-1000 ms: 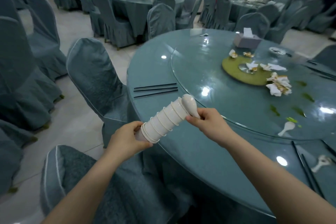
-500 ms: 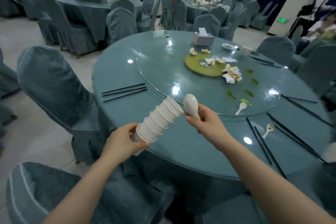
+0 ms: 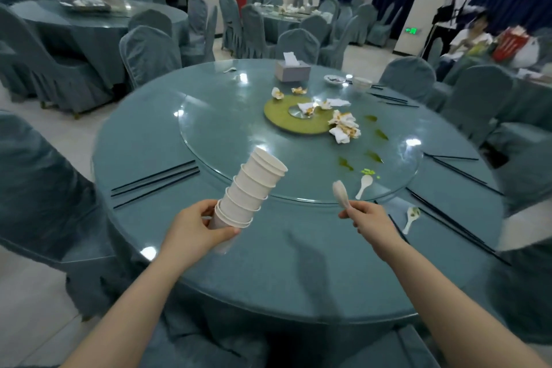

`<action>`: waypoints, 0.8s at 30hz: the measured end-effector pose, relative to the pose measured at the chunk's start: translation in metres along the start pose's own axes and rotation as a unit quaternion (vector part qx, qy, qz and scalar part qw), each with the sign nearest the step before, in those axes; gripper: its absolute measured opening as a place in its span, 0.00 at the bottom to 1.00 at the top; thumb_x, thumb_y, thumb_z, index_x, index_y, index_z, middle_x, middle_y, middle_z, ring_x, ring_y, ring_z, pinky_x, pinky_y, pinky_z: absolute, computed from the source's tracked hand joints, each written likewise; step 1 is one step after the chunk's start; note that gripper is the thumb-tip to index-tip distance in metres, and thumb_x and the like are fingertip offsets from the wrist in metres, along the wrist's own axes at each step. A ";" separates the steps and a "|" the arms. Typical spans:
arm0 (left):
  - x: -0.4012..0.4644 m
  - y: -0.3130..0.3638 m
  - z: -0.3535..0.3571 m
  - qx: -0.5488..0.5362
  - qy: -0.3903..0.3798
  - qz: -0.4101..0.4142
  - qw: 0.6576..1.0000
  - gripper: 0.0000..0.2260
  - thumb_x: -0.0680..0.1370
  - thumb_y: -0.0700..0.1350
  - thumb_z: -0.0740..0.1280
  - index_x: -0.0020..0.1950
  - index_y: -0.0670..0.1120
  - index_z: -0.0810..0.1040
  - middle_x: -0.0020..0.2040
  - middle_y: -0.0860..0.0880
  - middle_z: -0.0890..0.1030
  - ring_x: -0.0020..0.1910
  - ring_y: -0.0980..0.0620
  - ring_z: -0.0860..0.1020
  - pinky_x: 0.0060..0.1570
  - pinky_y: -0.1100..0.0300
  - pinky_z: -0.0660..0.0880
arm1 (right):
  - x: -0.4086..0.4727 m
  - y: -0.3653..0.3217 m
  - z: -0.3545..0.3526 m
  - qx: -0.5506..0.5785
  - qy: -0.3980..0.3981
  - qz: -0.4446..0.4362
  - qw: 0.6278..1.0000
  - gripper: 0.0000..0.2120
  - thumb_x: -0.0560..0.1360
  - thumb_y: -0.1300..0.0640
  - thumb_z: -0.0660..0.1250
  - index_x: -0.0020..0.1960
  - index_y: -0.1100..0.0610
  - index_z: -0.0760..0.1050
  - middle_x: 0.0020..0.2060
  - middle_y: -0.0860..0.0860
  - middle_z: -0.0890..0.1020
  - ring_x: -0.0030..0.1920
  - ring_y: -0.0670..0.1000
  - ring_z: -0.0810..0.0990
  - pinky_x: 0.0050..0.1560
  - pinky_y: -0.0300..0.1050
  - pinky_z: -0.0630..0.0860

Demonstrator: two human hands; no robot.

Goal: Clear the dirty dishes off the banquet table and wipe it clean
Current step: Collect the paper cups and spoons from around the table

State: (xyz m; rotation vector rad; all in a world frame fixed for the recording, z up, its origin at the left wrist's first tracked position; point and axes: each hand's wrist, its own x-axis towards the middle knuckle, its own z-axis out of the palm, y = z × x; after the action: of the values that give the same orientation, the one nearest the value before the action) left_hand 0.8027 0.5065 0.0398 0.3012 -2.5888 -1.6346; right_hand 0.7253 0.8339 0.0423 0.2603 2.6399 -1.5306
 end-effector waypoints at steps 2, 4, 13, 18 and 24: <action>0.025 0.005 0.008 -0.013 0.003 0.002 1.000 0.21 0.63 0.45 0.80 0.52 0.55 0.79 0.48 0.55 0.83 0.47 0.53 0.81 0.51 0.50 0.79 | 0.035 0.014 -0.011 0.000 0.028 0.042 0.999 0.10 0.76 0.50 0.65 0.40 0.54 0.80 0.40 0.50 0.83 0.34 0.48 0.71 0.41 0.44 0.68; 0.050 0.012 0.017 -0.034 0.002 0.002 0.999 0.21 0.64 0.42 0.79 0.54 0.52 0.78 0.48 0.54 0.83 0.48 0.51 0.81 0.49 0.54 0.78 | 0.067 0.029 -0.024 -0.013 0.058 0.089 0.994 0.11 0.76 0.50 0.65 0.39 0.55 0.80 0.40 0.54 0.83 0.35 0.51 0.71 0.40 0.44 0.67; 0.177 0.040 0.073 -0.110 -0.007 -0.020 0.994 0.21 0.69 0.36 0.75 0.60 0.43 0.77 0.52 0.48 0.83 0.45 0.53 0.80 0.44 0.63 0.74 | 0.214 0.080 -0.060 -0.179 0.095 0.208 0.957 0.09 0.75 0.63 0.63 0.44 0.65 0.81 0.39 0.59 0.80 0.39 0.56 0.76 0.34 0.43 0.65; 0.219 0.035 0.098 -0.125 -0.019 -0.048 0.991 0.19 0.68 0.37 0.76 0.57 0.48 0.78 0.50 0.53 0.84 0.46 0.56 0.82 0.48 0.60 0.76 | 0.263 0.087 -0.044 -0.211 0.099 0.257 0.938 0.07 0.76 0.67 0.60 0.46 0.67 0.76 0.44 0.61 0.79 0.53 0.61 0.78 0.37 0.43 0.68; 0.246 0.026 0.118 -0.108 -0.043 -0.084 0.990 0.19 0.68 0.37 0.75 0.56 0.51 0.77 0.48 0.55 0.84 0.42 0.63 0.82 0.35 0.71 0.76 | 0.292 0.096 -0.020 -0.277 0.078 0.238 0.928 0.13 0.76 0.65 0.60 0.59 0.69 0.73 0.57 0.64 0.77 0.60 0.63 0.74 0.55 0.49 0.71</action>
State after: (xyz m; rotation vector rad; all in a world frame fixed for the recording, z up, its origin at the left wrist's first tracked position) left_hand 0.5402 0.5732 0.0004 0.4558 -2.4745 -2.0063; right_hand 0.4563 0.9292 -0.0742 0.9157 2.7006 -0.6132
